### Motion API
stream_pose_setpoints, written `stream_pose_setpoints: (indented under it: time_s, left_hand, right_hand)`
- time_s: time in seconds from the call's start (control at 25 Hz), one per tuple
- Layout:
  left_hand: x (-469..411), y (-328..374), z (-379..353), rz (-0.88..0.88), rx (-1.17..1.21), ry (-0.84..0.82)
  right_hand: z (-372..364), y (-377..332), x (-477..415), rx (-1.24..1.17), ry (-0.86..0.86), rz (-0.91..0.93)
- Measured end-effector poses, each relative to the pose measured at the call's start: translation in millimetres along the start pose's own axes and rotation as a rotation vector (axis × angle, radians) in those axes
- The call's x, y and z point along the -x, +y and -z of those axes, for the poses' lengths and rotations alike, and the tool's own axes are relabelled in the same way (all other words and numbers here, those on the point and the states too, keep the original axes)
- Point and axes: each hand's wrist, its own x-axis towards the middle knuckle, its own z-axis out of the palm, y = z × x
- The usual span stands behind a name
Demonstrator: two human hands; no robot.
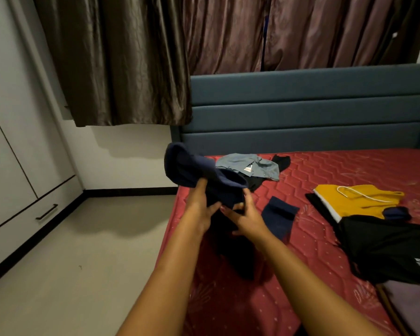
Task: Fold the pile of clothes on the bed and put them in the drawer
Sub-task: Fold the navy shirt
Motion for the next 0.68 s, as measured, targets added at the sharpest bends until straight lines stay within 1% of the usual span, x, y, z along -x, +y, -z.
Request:
stream_pose_setpoints:
  time_s: [0.04, 0.08, 0.16, 0.24, 0.28, 0.36, 0.4, 0.44, 0.48, 0.52, 0.56, 0.6, 0.64, 0.68]
  left_hand:
    - [2, 1, 0, -0.058, -0.056, -0.013]
    - [6, 5, 2, -0.12, -0.106, -0.033]
    - [7, 13, 12, -0.242, -0.227, -0.078]
    - [7, 23, 24, -0.325, -0.442, -0.044]
    - [7, 28, 29, -0.355, -0.558, 0.004]
    - [3, 40, 38, -0.398, -0.752, 0.186]
    - [0, 45, 43, -0.429, -0.8, 0.295]
    - [-2, 52, 48, -0.461, -0.8, 0.365]
    - [-4, 57, 52, -0.503, -0.794, 0.417]
    - [-7, 60, 55, -0.547, -0.808, 0.449]
    - [-11, 62, 58, -0.596, -0.837, 0.457]
    - [-13, 64, 58, -0.659, -0.856, 0.455]
    - [-17, 66, 58, -0.739, -0.883, 0.451]
    - [-16, 68, 54, -0.812, -0.905, 0.443]
  right_hand:
    - [1, -6, -5, -0.059, 0.046, 0.001]
    - [3, -13, -9, -0.095, 0.045, -0.016]
    - [10, -26, -12, -0.066, -0.029, -0.074]
    - [18, -32, -14, -0.046, -0.059, -0.129]
    - [23, -34, -15, -0.062, -0.031, -0.151]
    - [37, -35, -20, -0.216, 0.101, -0.209]
    - [45, -36, -21, -0.367, 0.192, -0.258]
    - [54, -38, -21, -0.482, 0.246, -0.275]
    - [65, -40, -25, -0.646, 0.29, -0.261]
    - [74, -48, -27, -0.666, 0.298, -0.205]
    - [79, -58, -30, -0.634, 0.276, -0.167]
    - [84, -62, -38, -0.466, 0.268, -0.113]
    - [84, -76, -41, -0.305, 0.313, -0.102]
    - [87, -81, -51, -0.369, 0.376, -0.01]
